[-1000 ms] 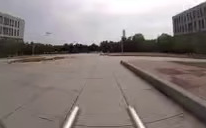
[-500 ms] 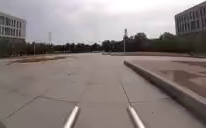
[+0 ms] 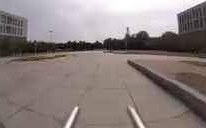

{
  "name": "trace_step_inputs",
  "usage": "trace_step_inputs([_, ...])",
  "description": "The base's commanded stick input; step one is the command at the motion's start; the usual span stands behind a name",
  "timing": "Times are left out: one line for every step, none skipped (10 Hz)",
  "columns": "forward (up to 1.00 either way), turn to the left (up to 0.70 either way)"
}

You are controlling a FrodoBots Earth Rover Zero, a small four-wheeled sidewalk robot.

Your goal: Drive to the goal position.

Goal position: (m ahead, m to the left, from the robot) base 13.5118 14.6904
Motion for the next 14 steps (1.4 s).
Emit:
trace_step_inputs([0.69, 0.00])
trace_step_inputs([0.69, 0.00])
trace_step_inputs([0.69, 0.00])
trace_step_inputs([0.69, 0.00])
trace_step_inputs([0.69, -0.07])
trace_step_inputs([0.69, -0.35])
trace_step_inputs([0.69, -0.35])
trace_step_inputs([0.69, -0.32])
trace_step_inputs([0.69, 0.00])
trace_step_inputs([0.69, 0.00])
trace_step_inputs([0.69, 0.00])
trace_step_inputs([0.69, 0.00])
trace_step_inputs([0.69, 0.00])
trace_step_inputs([0.69, 0.00])
